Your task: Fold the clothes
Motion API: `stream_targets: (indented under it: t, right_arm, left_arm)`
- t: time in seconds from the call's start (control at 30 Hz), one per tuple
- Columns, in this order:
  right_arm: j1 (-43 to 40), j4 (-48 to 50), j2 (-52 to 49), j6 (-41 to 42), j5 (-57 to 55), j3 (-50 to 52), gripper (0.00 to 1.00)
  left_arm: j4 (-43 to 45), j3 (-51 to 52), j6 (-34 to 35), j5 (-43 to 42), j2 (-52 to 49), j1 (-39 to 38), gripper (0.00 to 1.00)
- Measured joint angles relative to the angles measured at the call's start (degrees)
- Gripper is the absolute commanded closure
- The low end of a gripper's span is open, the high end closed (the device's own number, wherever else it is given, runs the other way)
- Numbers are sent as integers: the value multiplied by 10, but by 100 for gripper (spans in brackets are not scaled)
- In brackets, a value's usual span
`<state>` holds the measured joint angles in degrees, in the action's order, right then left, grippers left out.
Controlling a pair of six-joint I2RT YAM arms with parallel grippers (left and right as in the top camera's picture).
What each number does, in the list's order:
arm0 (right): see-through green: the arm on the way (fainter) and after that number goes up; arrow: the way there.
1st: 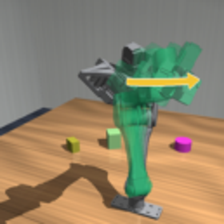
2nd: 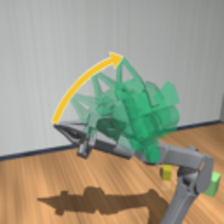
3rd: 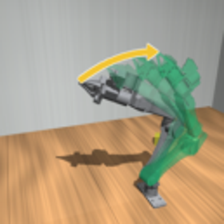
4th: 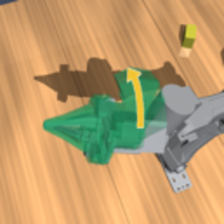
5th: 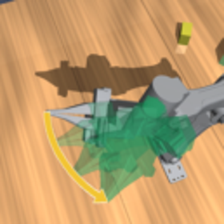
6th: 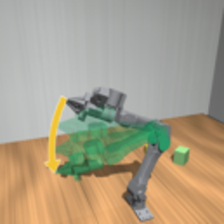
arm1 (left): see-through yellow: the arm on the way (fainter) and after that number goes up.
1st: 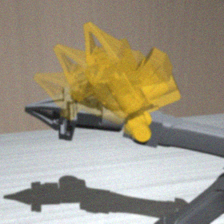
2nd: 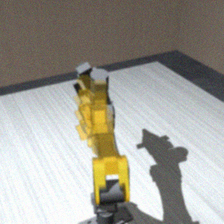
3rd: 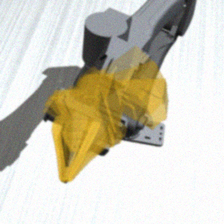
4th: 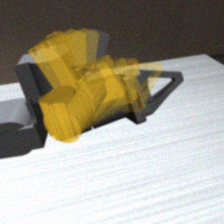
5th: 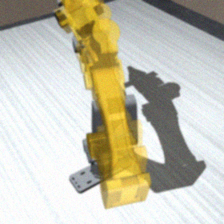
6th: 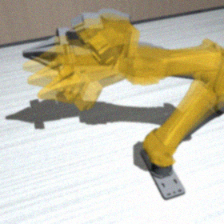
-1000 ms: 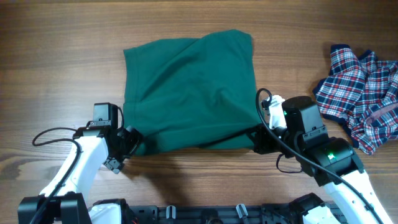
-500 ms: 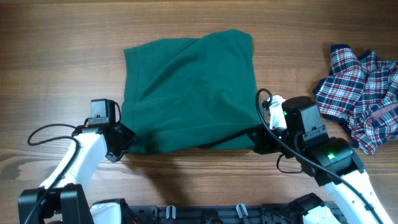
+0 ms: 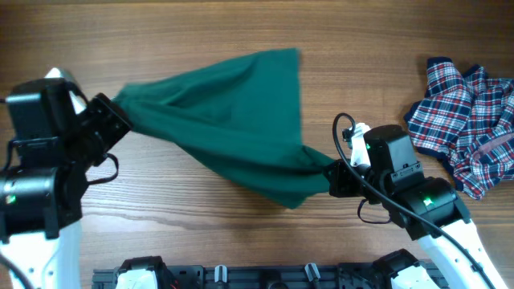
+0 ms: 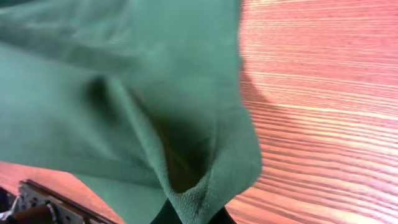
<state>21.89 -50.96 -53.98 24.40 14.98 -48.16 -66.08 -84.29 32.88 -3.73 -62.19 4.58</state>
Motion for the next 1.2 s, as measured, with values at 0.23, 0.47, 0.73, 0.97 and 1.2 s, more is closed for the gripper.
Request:
stream_targets:
  t: [0.23, 0.47, 0.73, 0.97, 1.2]
  right_arm:
    - [0, 9, -2, -20, -15, -196, 96]
    - [0, 18, -71, -93, -62, -309, 96]
    - [-32, 203, -175, -100, -106, -308, 96]
    - [-156, 332, -319, -118, -39, -391, 96]
    - [-188, 242, -326, -183, 23, -565, 96]
  left_arm:
    - [5, -80, -12, 9, -1, 0, 96]
    - [31, -79, -22, -30, -28, 0, 96]
    - [228, -82, -29, -135, -125, 0, 96]
    - [429, -225, 42, -312, -383, -2, 96]
    - [313, -472, 50, -390, -429, -9, 96]
